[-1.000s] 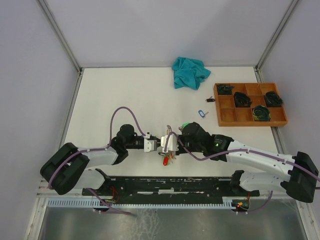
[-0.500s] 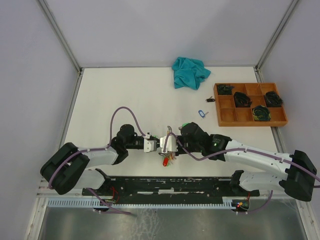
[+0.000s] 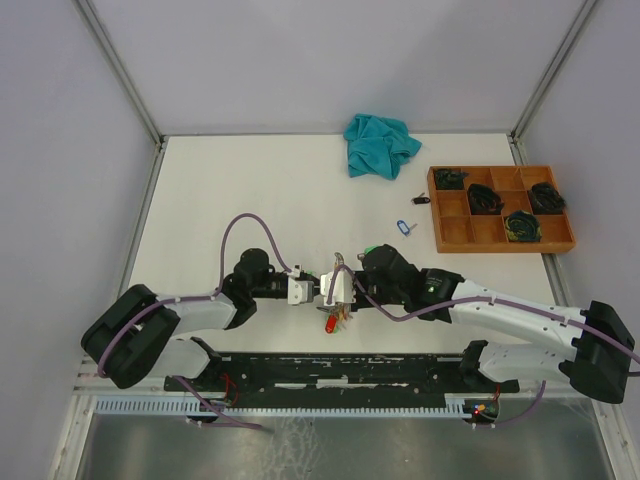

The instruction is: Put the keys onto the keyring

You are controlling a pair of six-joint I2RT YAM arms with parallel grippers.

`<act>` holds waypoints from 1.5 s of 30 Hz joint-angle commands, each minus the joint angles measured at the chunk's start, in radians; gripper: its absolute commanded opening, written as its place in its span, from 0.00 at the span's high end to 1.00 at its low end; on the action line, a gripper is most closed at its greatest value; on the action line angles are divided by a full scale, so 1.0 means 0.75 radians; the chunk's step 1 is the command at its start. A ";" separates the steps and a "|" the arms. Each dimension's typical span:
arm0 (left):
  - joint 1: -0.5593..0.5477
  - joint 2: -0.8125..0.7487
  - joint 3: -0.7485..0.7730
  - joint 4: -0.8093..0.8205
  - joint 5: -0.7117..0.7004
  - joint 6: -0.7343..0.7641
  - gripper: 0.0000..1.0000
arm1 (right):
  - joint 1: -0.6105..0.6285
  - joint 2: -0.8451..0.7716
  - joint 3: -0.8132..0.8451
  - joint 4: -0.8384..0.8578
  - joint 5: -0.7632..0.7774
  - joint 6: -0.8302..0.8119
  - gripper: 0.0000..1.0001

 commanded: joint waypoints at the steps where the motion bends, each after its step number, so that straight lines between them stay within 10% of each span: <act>1: 0.004 0.006 0.039 0.081 0.026 -0.025 0.97 | -0.001 -0.038 0.038 0.046 0.003 0.000 0.99; 45: 0.005 0.021 0.052 0.081 0.054 -0.037 0.97 | 0.000 0.014 0.065 0.052 -0.013 0.008 0.99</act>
